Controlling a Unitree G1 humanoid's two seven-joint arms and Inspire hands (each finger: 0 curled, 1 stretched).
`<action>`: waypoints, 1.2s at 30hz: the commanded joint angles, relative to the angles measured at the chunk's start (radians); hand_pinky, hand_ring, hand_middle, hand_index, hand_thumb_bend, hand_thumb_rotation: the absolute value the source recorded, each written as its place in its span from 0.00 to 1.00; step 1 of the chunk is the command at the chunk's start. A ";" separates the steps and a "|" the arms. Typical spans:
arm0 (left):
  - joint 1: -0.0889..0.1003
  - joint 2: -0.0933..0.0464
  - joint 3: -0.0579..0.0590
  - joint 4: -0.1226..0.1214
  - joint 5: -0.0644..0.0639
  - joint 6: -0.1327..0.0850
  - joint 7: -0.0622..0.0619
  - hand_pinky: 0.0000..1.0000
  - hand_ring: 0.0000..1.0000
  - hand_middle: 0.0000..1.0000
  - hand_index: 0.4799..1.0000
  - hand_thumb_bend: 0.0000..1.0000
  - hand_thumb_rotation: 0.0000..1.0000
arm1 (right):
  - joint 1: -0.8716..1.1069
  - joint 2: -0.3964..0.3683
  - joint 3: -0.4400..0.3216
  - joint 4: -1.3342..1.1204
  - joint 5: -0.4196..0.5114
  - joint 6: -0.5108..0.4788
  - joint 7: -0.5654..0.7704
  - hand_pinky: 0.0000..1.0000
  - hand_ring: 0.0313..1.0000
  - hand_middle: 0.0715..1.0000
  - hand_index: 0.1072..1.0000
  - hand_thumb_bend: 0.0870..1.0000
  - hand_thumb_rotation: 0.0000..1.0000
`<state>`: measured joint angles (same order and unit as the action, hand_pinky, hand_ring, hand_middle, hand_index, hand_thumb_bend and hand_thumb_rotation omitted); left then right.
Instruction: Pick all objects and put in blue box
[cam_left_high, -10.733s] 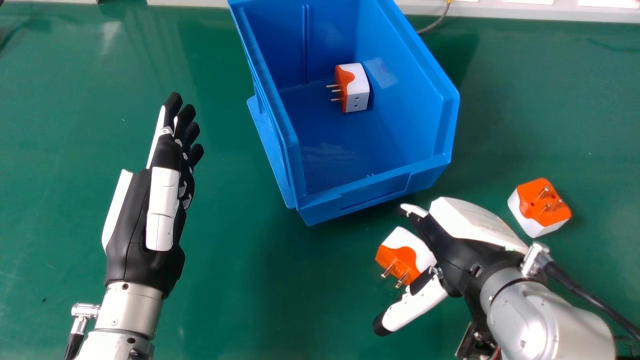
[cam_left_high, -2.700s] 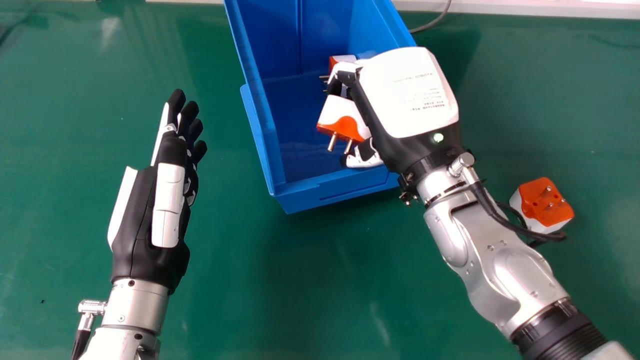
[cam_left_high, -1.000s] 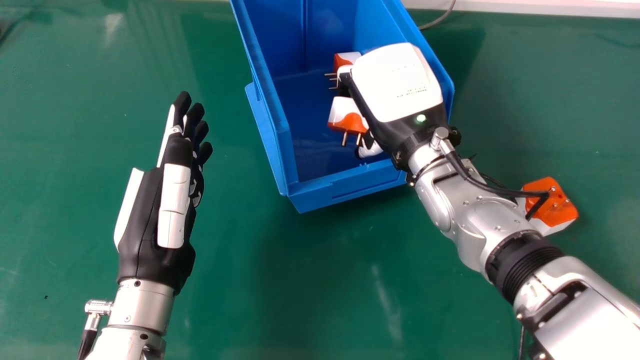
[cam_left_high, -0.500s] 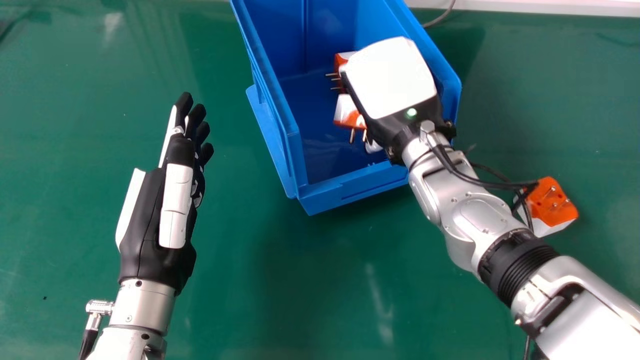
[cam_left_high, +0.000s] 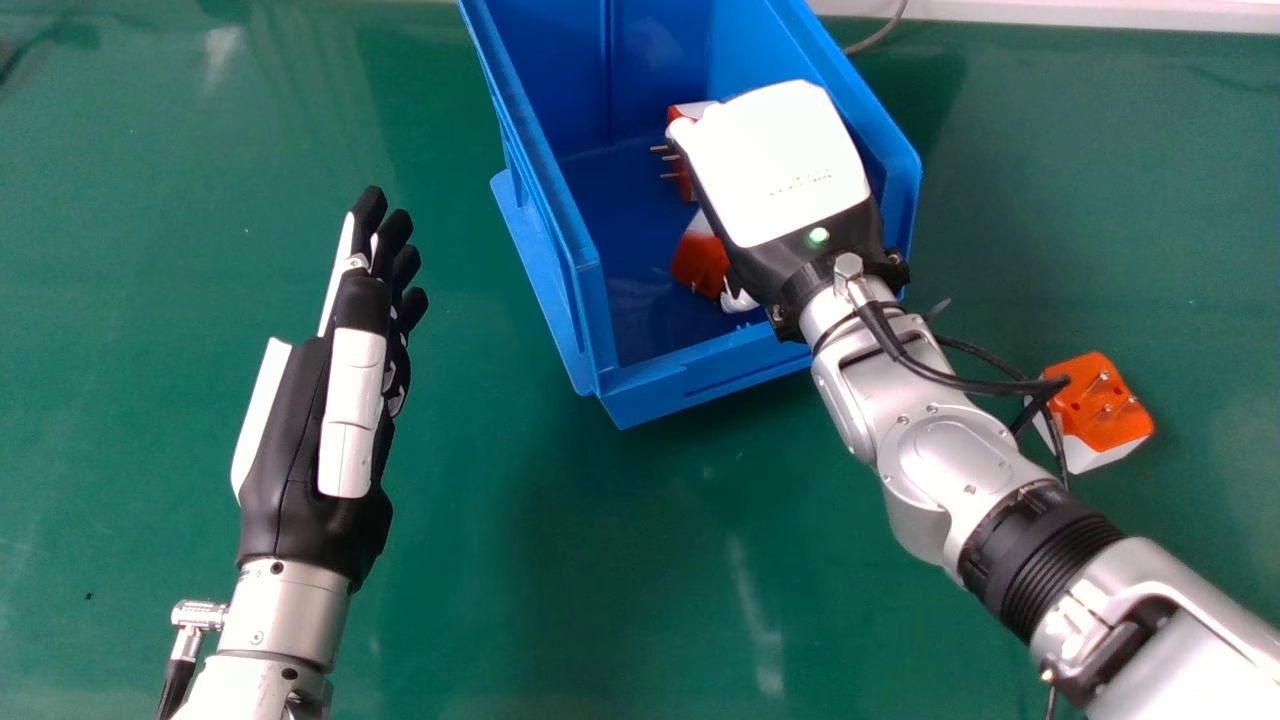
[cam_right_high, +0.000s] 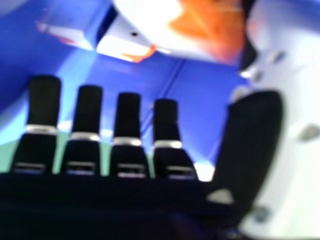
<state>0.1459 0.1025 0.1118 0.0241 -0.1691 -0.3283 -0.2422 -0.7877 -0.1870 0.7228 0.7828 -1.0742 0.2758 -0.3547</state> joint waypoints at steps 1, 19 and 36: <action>-0.007 0.000 0.005 -0.002 -0.007 -0.031 -0.004 1.00 1.00 1.00 1.00 0.81 1.00 | -0.005 -0.002 -0.001 -0.035 -0.013 0.021 0.005 0.89 0.90 0.92 0.91 0.90 0.29; -0.009 0.009 0.007 0.014 -0.007 -0.038 -0.013 1.00 1.00 1.00 1.00 0.79 1.00 | 0.062 -0.021 -0.013 -0.206 -0.029 0.090 -0.001 0.99 0.99 0.99 0.99 0.99 0.34; -0.009 0.012 0.013 0.008 -0.008 -0.025 -0.017 1.00 1.00 1.00 1.00 0.81 1.00 | 0.199 -0.059 -0.042 -0.491 -0.095 0.159 0.059 1.00 1.00 1.00 1.00 1.00 0.35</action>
<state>0.1437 0.1077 0.1235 0.0484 -0.1741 -0.3399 -0.2566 -0.5943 -0.2394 0.6994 0.3420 -1.1426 0.4229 -0.2875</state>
